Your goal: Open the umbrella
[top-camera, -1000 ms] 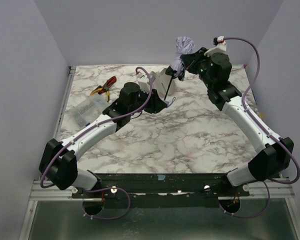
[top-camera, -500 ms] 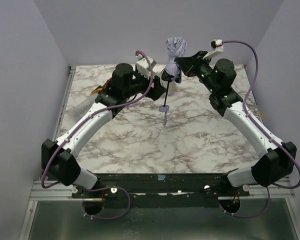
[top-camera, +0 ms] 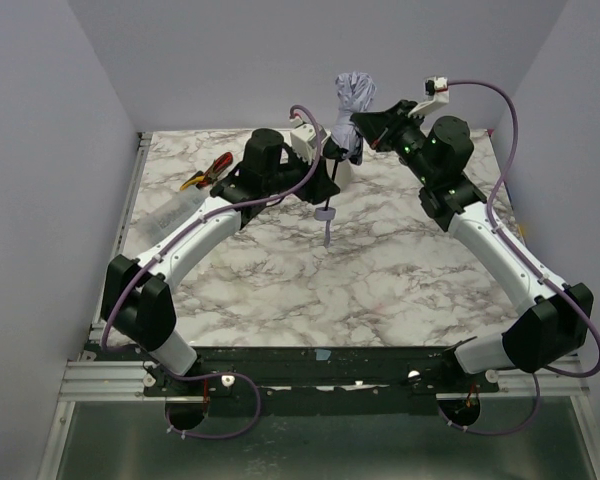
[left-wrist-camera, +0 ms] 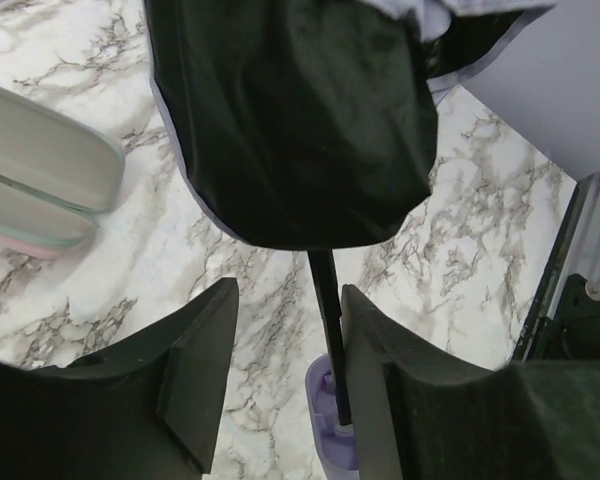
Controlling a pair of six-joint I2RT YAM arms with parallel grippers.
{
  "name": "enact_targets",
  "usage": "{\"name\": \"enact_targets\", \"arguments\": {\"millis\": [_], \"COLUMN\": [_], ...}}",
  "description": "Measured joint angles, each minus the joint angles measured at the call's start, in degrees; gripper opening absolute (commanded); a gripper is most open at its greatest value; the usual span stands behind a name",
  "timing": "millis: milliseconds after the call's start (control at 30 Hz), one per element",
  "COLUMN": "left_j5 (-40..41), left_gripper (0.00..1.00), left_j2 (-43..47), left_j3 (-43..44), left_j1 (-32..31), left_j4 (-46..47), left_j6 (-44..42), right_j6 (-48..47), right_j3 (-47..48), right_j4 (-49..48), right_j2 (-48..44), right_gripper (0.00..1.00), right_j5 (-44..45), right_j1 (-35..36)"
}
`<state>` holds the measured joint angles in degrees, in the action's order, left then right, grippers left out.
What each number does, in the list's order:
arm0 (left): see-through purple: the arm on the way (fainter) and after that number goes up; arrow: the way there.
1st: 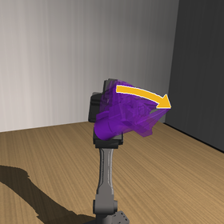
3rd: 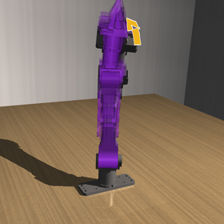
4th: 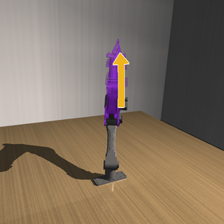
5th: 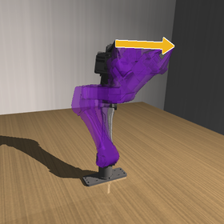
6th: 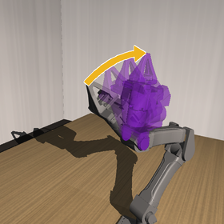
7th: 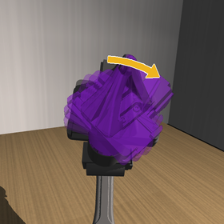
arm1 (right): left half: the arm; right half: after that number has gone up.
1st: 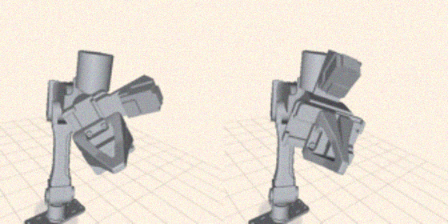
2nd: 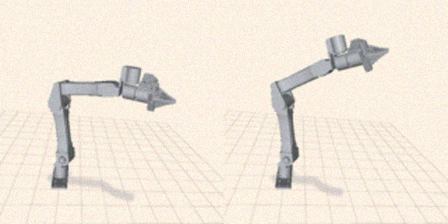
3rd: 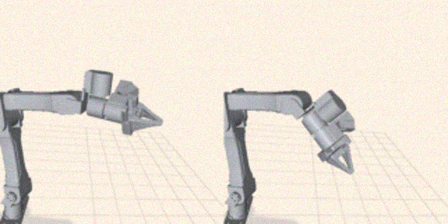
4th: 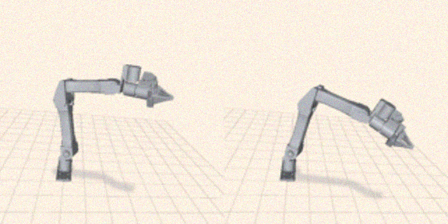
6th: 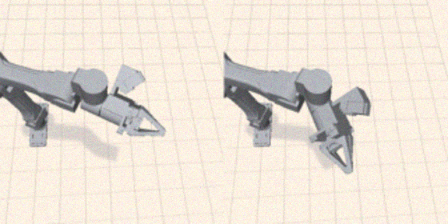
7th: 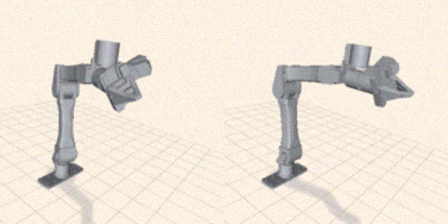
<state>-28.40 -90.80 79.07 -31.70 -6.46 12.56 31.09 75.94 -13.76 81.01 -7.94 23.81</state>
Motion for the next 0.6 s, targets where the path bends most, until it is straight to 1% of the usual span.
{"name": "enact_targets", "arguments": {"millis": [67, 167, 600], "left_j5": [-0.7, -1.2, -1.9], "left_gripper": [0.38, 0.37, 0.36], "left_j2": [-0.7, -1.1, 0.2], "left_j3": [-0.2, -1.8, -14.3], "left_j1": [-0.2, -0.4, -1.9], "left_j4": [0.0, 0.1, 0.8], "left_j6": [1.0, 1.7, 2.0], "right_j6": [0.0, -0.4, -7.5], "right_j3": [1.1, 2.9, 13.2], "right_j4": [0.1, -0.2, -2.0], "right_j2": [0.5, 1.2, 8.0], "right_gripper": [0.01, 0.01, 0.01], "right_j5": [0.4, 1.3, 7.8], "right_j1": [0.0, 0.0, 0.2]}}
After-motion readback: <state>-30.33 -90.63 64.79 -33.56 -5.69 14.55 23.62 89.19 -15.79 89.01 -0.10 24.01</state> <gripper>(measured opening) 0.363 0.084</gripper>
